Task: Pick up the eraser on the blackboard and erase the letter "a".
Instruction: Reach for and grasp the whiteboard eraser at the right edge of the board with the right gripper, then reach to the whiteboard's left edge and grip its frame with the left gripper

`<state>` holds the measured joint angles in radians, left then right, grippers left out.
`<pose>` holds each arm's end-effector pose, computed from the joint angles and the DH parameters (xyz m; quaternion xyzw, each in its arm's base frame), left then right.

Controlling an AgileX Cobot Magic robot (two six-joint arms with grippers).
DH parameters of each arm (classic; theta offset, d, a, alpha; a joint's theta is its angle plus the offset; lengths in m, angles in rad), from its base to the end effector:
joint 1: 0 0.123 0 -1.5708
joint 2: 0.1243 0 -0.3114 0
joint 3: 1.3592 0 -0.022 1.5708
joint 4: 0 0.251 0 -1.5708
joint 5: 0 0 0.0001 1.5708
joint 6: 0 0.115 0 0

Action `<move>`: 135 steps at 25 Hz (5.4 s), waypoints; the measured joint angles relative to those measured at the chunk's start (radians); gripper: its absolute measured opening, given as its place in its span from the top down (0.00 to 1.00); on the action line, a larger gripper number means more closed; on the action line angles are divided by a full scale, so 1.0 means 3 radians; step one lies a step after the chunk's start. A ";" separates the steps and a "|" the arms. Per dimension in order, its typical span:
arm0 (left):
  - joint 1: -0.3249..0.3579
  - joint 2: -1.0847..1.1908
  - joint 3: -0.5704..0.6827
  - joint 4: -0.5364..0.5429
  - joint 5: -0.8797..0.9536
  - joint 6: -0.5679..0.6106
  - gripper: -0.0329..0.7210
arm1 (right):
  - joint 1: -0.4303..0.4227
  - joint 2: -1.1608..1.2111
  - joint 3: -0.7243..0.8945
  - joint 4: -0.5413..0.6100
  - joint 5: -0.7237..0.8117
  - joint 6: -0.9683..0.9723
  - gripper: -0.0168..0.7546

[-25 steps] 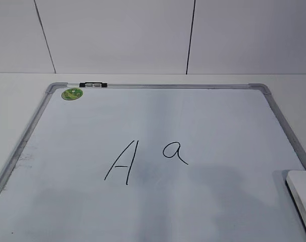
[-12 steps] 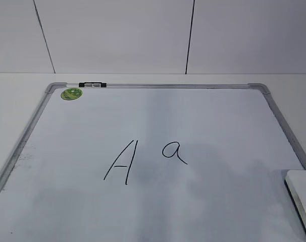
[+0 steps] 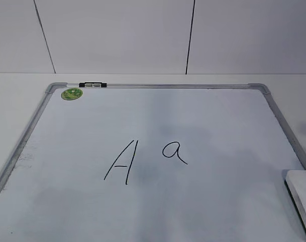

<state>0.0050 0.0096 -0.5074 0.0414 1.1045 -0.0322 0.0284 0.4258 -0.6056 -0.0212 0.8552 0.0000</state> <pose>-0.0118 0.0042 0.2644 -0.0173 0.8646 0.0138 0.5019 0.0665 0.0000 0.3094 -0.0149 0.8815 -0.0036 0.4719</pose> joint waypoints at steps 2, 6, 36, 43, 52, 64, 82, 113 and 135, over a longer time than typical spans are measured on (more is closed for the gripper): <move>0.0000 0.0000 0.0000 0.0000 0.0000 0.0000 0.65 | 0.0021 0.0197 -0.0099 0.0029 0.0033 0.0000 0.25; 0.0000 0.0000 0.0000 0.0000 0.0000 0.0000 0.65 | 0.0121 0.0660 -0.0321 0.0071 0.0287 0.0086 0.25; 0.0000 0.0000 0.0000 0.0000 0.0000 0.0000 0.64 | 0.0336 0.2321 -0.0510 0.0206 0.0796 0.0389 0.25; 0.0000 0.0000 0.0000 0.0000 0.0000 0.0000 0.64 | 0.0387 0.2588 -0.0510 0.0107 0.0790 0.0587 0.25; 0.0000 0.0000 0.0000 0.0000 0.0000 0.0000 0.64 | 0.0387 0.2923 -0.0515 0.0107 0.0656 0.0636 0.25; 0.0000 0.0000 0.0000 0.0000 0.0000 0.0000 0.65 | 0.0387 0.3181 -0.0515 0.0107 0.0529 0.0636 0.11; 0.0000 0.0000 0.0000 0.0000 0.0000 0.0000 0.65 | 0.0387 0.3306 -0.0515 -0.0151 0.0298 0.0856 0.10; 0.0000 0.0000 0.0000 0.0000 0.0000 0.0000 0.65 | 0.0387 0.3737 -0.0549 -0.0118 0.0070 0.0856 0.11; 0.0000 0.0000 0.0000 0.0000 0.0000 0.0000 0.65 | 0.0387 0.3737 -0.0549 -0.0211 0.0068 0.0856 0.25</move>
<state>0.0050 0.0096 -0.5074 0.0414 1.1045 -0.0322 0.1444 1.5469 -0.7703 -0.0846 0.8758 0.2569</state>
